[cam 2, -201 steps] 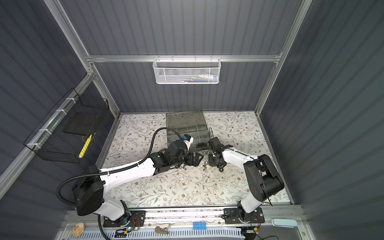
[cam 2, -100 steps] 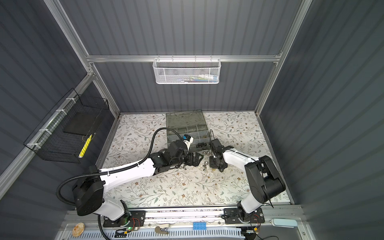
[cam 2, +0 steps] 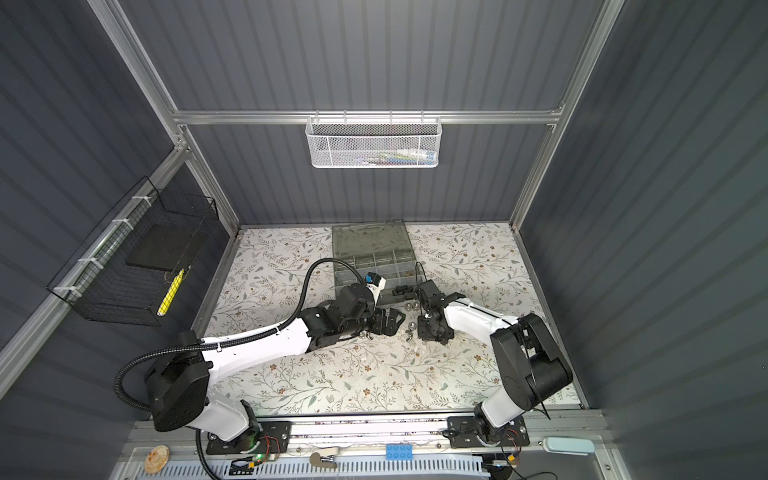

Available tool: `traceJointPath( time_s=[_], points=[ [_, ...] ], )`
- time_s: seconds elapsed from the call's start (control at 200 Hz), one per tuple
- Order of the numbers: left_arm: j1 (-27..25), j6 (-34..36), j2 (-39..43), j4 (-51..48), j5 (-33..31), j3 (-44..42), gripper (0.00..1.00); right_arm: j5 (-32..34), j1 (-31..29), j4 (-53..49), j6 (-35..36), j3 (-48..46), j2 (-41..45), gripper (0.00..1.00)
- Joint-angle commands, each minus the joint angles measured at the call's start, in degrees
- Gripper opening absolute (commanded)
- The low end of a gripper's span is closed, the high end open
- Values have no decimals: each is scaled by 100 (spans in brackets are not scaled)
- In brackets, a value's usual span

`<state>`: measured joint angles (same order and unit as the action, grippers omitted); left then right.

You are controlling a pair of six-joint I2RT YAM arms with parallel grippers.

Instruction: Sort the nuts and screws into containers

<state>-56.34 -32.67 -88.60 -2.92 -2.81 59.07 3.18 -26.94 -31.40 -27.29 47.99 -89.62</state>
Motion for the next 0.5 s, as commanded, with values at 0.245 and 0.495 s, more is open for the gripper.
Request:
traceJointPath(
  time_s=[0.245, 0.495],
  points=[
    [-28, 98, 320, 28, 13, -191, 100, 141, -22, -138, -105, 144, -326, 27],
    [-32, 120, 405, 19, -77, -256, 100, 160, -29, -121, -32, 213, -417, 19]
  ],
)
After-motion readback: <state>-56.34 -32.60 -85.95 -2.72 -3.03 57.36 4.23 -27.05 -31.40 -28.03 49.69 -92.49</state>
